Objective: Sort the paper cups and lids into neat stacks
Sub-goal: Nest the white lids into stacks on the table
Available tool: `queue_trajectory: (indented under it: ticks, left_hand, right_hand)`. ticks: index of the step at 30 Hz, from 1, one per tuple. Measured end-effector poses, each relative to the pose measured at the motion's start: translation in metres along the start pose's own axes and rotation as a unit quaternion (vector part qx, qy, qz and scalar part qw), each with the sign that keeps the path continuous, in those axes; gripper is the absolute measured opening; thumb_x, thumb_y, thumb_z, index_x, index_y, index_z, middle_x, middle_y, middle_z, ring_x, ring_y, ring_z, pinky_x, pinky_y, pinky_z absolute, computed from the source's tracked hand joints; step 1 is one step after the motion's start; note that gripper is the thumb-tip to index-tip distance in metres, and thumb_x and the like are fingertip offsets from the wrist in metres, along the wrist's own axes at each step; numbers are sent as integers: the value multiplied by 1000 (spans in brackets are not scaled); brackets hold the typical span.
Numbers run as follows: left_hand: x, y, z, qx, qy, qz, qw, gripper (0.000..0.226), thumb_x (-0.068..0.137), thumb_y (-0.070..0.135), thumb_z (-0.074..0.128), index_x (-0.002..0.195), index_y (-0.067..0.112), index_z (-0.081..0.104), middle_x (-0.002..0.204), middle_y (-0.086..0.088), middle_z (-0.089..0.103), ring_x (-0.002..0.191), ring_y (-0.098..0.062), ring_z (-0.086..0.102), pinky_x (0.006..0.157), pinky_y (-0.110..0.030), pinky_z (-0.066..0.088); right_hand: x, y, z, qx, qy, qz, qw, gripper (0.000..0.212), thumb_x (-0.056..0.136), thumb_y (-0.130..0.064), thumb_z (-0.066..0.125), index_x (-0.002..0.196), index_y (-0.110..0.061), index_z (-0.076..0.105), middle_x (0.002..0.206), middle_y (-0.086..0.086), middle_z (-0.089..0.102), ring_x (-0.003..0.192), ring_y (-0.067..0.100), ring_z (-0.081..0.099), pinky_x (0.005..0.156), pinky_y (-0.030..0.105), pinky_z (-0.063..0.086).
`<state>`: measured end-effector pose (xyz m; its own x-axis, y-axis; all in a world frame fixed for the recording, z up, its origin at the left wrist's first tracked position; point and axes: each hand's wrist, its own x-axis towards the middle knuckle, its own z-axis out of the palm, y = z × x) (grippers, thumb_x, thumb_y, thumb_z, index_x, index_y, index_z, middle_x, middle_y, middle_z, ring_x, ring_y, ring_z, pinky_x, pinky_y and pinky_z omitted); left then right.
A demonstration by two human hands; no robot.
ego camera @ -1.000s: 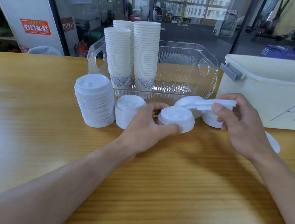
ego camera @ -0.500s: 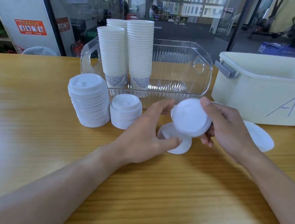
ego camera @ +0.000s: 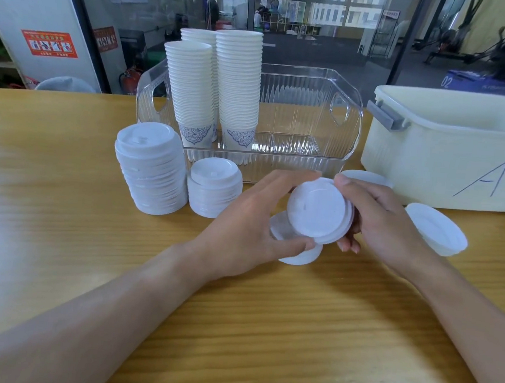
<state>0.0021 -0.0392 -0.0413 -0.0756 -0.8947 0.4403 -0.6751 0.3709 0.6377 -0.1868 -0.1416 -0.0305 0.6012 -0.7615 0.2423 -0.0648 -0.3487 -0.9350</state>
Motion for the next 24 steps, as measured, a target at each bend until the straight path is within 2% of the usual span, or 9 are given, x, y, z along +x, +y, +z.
queue_trajectory:
  ticks: [3, 5, 7, 9, 13, 17, 20, 22, 24]
  left_hand:
    - [1, -1, -1, -3, 30, -13, 999, 75, 79, 30, 91, 143, 26, 53, 136, 11, 55, 124, -2, 54, 105, -15, 43]
    - [1, 0, -2, -12, 64, -36, 997, 72, 77, 36, 91, 138, 30, 55, 131, 12, 58, 120, -3, 57, 100, -19, 48]
    - [1, 0, -2, -19, 92, -57, 994, 68, 76, 41, 90, 133, 34, 54, 128, 13, 59, 116, -3, 58, 95, -23, 52]
    - [2, -1, -3, -17, 99, -73, 992, 67, 78, 46, 88, 134, 36, 52, 129, 12, 57, 118, -2, 57, 95, -25, 54]
    - [1, -3, -3, 5, 74, -90, 993, 74, 79, 58, 82, 142, 36, 51, 130, 13, 52, 120, -1, 55, 102, -27, 52]
    - [0, 3, -6, 11, 42, -65, 997, 75, 75, 52, 87, 140, 42, 52, 119, 15, 54, 106, 0, 57, 93, -15, 48]
    - [1, 2, -7, 60, 5, -55, 997, 84, 74, 55, 86, 147, 41, 47, 128, 11, 52, 113, -1, 55, 100, -24, 49]
    - [1, -1, -8, 71, -16, -57, 996, 86, 74, 54, 87, 148, 40, 45, 132, 14, 49, 121, -1, 51, 104, -28, 47]
    - [2, -1, -9, 60, -12, -55, 997, 81, 74, 50, 88, 144, 37, 49, 133, 17, 50, 123, 1, 51, 104, -25, 47]
  right_hand:
    - [1, 4, -2, -23, 29, -9, 999, 50, 103, -57, 48, 84, -15, 67, 56, 22, 53, 49, 35, 52, 44, 30, 39]
    - [2, 6, -4, -34, 52, -17, 998, 46, 100, -58, 50, 92, -16, 68, 57, 17, 54, 49, 30, 55, 46, 32, 40]
    - [1, 6, -4, -51, 71, -34, 996, 27, 103, -46, 57, 98, -22, 69, 65, -1, 63, 50, 23, 59, 47, 34, 44]
    - [-2, 5, -2, -47, 69, -49, 995, 14, 99, -34, 65, 106, -24, 71, 88, -10, 70, 60, 19, 66, 50, 32, 51]
    - [-3, 6, 1, -40, 59, -74, 995, 28, 91, -38, 68, 116, -25, 73, 104, -6, 74, 78, 14, 72, 68, 24, 57]
    - [-1, 10, 2, -57, 60, -76, 994, 24, 94, -38, 66, 116, -30, 73, 104, -7, 76, 85, 16, 71, 76, 28, 57]
    - [0, 14, 1, -82, 51, -73, 993, 29, 96, -38, 65, 120, -26, 74, 109, -8, 78, 99, 18, 73, 89, 39, 60]
    - [0, 13, 1, -91, 38, -71, 993, 31, 96, -39, 64, 122, -26, 74, 112, -11, 77, 106, 13, 72, 95, 37, 58]
    - [-2, 11, 2, -92, 28, -68, 993, 33, 96, -41, 62, 122, -26, 74, 113, -13, 77, 109, 7, 71, 96, 30, 56]
